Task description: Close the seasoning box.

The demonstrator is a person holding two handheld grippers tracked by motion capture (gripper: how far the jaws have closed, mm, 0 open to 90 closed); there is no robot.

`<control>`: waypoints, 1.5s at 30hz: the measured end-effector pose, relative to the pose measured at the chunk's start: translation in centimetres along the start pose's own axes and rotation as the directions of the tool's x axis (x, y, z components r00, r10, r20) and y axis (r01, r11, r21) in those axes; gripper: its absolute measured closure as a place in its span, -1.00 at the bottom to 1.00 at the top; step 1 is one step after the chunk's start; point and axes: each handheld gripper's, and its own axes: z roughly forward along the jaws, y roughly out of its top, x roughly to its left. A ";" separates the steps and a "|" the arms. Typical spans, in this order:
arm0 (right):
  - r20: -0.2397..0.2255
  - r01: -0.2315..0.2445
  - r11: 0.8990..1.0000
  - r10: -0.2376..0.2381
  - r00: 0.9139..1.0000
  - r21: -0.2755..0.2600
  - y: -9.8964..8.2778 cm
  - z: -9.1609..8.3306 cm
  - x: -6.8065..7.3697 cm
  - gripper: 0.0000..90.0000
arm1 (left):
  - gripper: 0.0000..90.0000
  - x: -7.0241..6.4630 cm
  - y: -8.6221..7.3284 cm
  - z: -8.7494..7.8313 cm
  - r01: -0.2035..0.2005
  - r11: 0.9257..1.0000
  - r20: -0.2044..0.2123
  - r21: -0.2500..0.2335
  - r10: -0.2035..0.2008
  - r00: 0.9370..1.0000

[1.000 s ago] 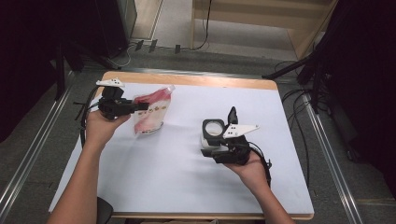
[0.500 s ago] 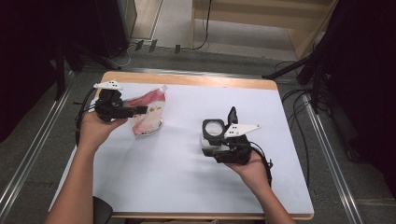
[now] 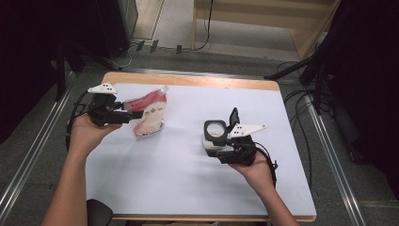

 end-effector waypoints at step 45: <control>0.137 -0.145 0.989 0.149 0.979 -0.038 -1.0 -6.6 -4.1 1.00 | -0.12 3.3 -4.5 -2.7 0.145 0.989 -0.095 0.019 -0.143 0.985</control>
